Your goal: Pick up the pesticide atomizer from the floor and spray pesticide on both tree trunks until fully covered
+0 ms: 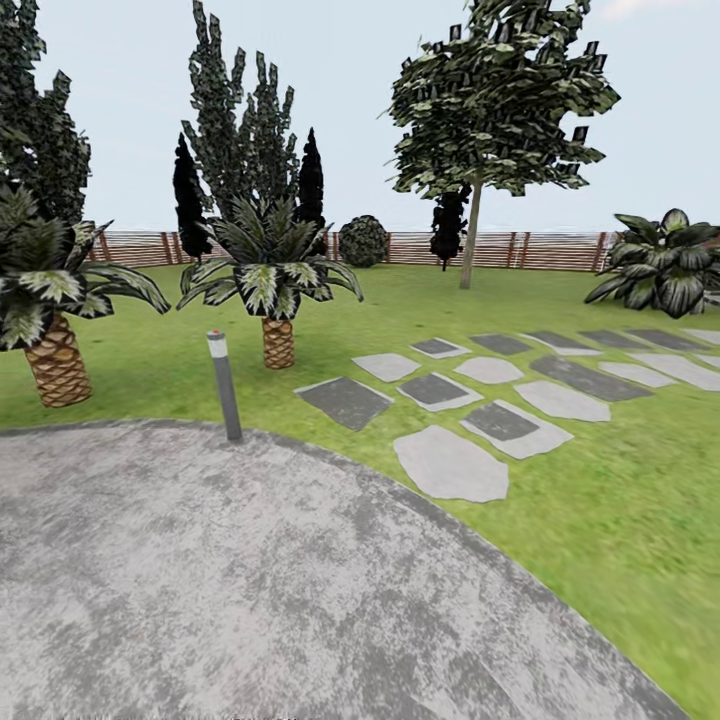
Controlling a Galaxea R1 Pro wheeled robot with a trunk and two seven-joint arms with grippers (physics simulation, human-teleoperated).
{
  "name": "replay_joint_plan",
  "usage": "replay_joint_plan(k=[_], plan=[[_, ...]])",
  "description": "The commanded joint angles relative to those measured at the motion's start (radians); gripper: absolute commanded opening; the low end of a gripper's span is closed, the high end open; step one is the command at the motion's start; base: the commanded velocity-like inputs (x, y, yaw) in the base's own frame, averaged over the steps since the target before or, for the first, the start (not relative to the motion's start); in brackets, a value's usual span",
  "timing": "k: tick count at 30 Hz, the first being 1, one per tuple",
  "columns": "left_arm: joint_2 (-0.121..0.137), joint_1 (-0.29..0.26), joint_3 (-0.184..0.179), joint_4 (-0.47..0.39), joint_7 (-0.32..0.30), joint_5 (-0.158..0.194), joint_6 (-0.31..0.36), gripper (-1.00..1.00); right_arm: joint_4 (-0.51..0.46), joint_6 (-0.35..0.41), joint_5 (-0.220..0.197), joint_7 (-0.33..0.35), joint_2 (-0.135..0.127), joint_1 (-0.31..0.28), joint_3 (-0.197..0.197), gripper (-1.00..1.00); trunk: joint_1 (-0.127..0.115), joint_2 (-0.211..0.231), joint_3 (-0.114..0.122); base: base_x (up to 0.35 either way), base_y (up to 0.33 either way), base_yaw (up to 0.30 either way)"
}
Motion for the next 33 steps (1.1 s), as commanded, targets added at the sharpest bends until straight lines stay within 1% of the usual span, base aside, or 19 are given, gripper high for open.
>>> replay_joint_plan(k=[1,11,14,23,33], plan=[[0.0,-0.001,0.0,0.002,-0.008,0.01,-0.002,1.0,0.0,-0.003,0.007,0.0,0.001,0.0,-0.007,1.0,0.0,0.0,-0.001,0.0,0.0,0.268],[0.0,-0.001,0.0,0.002,-0.008,0.01,-0.002,1.0,0.0,-0.003,0.007,-0.001,0.001,0.0,-0.01,1.0,0.0,0.0,-0.001,0.0,0.0,0.279],[0.0,-0.001,0.0,0.002,-0.008,0.009,-0.002,1.0,0.0,-0.003,0.006,-0.001,0.001,0.0,-0.01,1.0,0.0,0.0,-0.001,0.0,0.0,0.187],[0.0,-0.001,-0.001,0.002,-0.008,0.007,-0.002,1.0,0.001,-0.003,0.005,0.0,0.001,0.0,-0.01,1.0,0.0,0.0,-0.001,0.0,-0.033,0.048],[0.0,-0.001,-0.001,0.002,-0.008,0.007,-0.002,1.0,0.001,-0.003,0.005,0.0,0.001,0.0,-0.01,1.0,0.0,0.0,-0.001,0.0,-0.244,0.004]])
